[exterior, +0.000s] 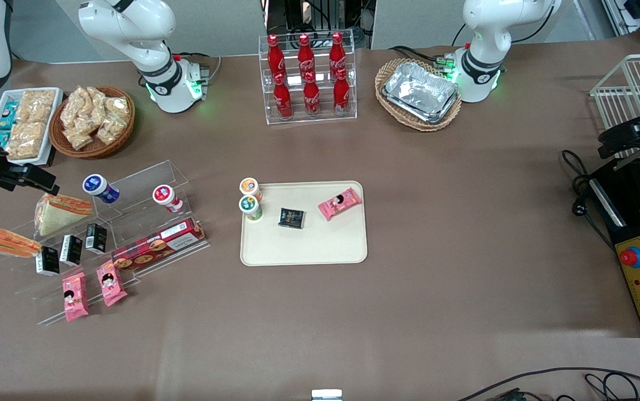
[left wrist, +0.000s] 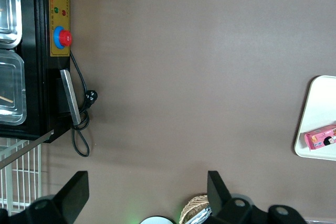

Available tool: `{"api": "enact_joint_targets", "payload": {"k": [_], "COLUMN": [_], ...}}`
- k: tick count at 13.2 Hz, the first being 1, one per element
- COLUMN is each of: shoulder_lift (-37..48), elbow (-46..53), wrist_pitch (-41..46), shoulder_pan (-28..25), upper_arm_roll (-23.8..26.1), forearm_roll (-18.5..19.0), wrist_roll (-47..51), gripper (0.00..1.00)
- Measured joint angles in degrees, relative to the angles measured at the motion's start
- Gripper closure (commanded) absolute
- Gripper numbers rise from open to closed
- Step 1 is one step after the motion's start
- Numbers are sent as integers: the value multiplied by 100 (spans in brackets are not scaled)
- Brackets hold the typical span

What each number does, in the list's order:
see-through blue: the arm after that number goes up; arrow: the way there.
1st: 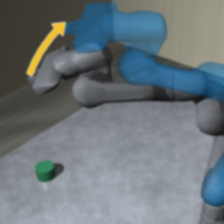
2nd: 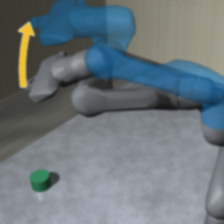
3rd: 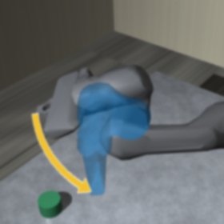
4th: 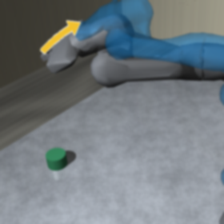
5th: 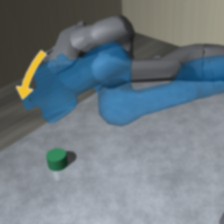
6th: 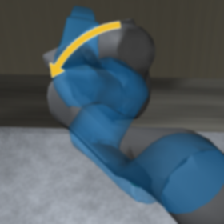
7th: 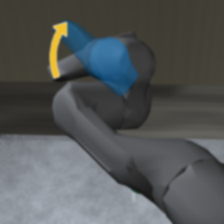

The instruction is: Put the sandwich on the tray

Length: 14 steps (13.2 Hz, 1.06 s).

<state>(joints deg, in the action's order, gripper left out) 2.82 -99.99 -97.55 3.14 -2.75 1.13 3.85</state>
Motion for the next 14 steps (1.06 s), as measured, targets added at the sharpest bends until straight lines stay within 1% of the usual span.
{"api": "enact_joint_targets", "payload": {"k": [1, 2, 4, 5, 7, 9, 13, 14], "shoulder_lift": [-6, -9, -31, -58, -102, -120, -179, -236], "elbow": [20, 28, 34, 44, 70, 90, 141, 210], "wrist_pitch": [9, 18, 20, 20, 23, 28, 28, 2], "shoulder_pan": [0, -4, -17, -21, 11, 137, 201, 206], "upper_arm_roll": [-17, -13, 7, 11, -45, -207, -832, -1024], "forearm_roll": [41, 230, 619, 704, 734, 720, 706, 635], "wrist_roll": [106, 406, 1433, 1762, 2058, 2292, 3522, 3800], "gripper": [0, 0, 0, 0, 0, 0, 0, 0]}}
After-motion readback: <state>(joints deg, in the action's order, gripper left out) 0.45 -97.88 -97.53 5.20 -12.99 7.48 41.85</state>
